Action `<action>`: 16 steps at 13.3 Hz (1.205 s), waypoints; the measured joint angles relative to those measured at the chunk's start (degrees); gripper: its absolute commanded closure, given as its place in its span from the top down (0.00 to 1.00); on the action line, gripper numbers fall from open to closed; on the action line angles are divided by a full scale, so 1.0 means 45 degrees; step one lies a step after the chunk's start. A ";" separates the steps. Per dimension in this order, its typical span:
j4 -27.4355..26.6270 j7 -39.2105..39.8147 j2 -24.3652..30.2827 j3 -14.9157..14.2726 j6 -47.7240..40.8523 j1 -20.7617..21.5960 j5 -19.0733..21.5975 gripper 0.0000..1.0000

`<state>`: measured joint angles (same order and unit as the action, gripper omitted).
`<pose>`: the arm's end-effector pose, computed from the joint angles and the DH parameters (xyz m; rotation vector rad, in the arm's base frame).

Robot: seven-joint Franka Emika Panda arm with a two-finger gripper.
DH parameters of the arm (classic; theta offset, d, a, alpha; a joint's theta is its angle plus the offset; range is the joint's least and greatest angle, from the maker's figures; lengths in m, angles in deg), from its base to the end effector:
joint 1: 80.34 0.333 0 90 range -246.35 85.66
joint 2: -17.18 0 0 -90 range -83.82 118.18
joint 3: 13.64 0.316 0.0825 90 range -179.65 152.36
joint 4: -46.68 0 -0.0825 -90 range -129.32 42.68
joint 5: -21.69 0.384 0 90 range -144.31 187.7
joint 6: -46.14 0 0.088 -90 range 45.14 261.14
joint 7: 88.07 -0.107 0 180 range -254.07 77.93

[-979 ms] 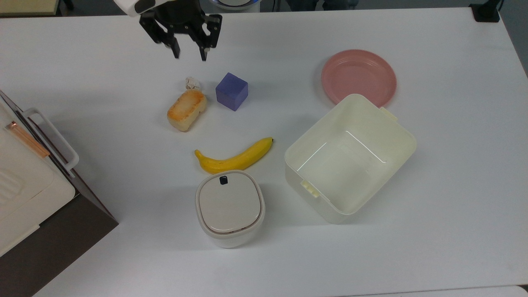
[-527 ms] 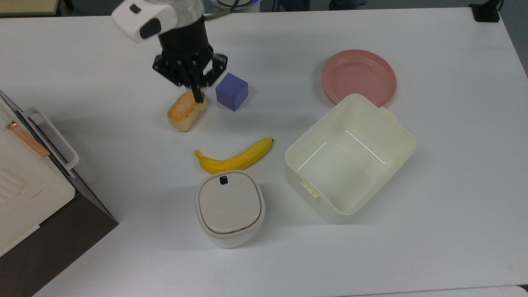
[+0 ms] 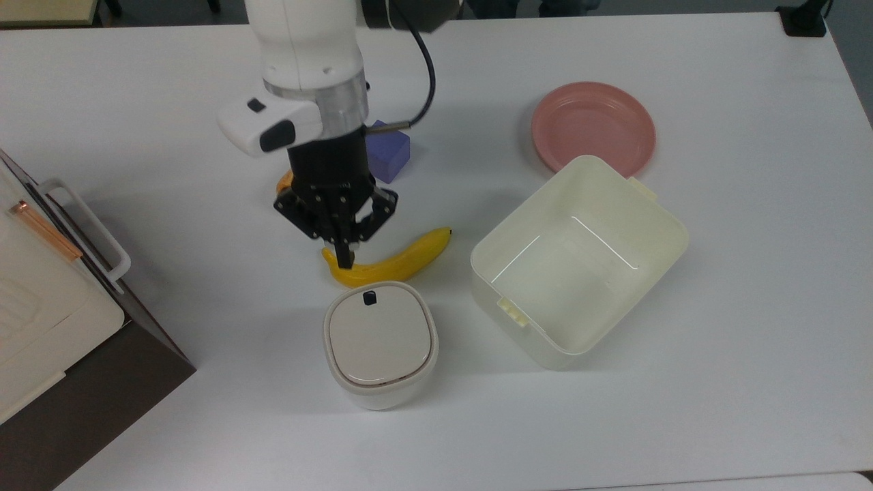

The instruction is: Open the trash can

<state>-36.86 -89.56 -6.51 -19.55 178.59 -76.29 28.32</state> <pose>0.7187 -0.0081 0.4963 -3.0022 0.1494 -0.6763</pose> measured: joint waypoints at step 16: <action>0.0606 -0.0516 -0.1755 -0.0011 0.1016 0.0169 -0.0001 0.00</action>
<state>-34.13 -91.89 -14.40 -19.60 183.17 -75.53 28.32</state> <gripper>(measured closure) 0.991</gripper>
